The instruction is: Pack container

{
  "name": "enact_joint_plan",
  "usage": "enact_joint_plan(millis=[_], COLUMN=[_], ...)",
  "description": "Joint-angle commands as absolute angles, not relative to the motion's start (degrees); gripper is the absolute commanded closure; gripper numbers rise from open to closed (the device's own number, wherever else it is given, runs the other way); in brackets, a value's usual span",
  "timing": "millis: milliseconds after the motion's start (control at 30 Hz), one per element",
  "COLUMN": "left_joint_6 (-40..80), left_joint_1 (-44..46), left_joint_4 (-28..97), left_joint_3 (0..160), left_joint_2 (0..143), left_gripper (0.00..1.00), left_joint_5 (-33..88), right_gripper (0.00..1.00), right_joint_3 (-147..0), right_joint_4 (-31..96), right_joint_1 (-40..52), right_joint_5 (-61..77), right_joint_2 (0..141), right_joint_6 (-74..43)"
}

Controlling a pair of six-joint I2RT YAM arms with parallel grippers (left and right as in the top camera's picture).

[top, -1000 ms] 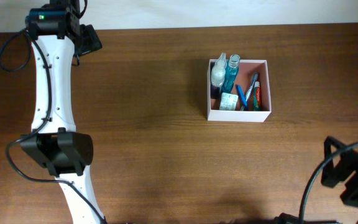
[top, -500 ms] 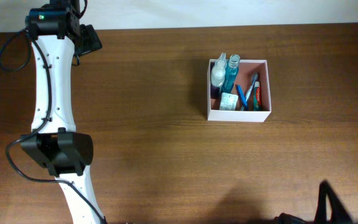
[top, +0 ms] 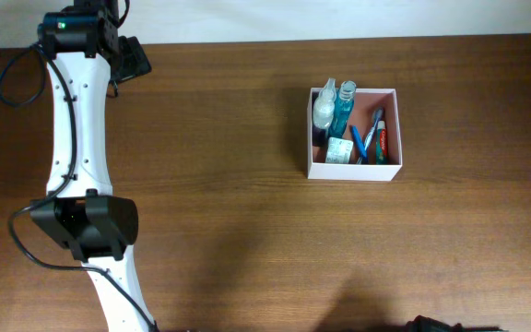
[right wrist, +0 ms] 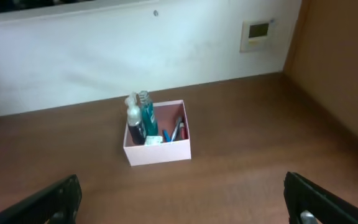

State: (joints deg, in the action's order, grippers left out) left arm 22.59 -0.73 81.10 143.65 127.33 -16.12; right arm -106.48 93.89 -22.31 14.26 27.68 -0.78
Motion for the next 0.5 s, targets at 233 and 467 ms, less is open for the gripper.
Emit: enact_joint_plan(millis=[233, 467], left_joint_6=[23.4, 23.4], left_joint_1=[-0.8, -0.8], left_joint_4=[81.0, 81.0], left_joint_3=[143.5, 143.5], left_joint_2=[127.7, 127.7], left_gripper=[0.01, 0.01], left_joint_5=[-16.8, -16.8], right_gripper=[0.01, 0.01], right_joint_3=[-77.8, -57.3], right_joint_4=[68.5, 46.6], right_joint_1=[-20.4, -17.8], right_joint_5=[13.3, 13.5], right_joint_2=[14.8, 7.9], right_joint_6=[-0.2, -0.2])
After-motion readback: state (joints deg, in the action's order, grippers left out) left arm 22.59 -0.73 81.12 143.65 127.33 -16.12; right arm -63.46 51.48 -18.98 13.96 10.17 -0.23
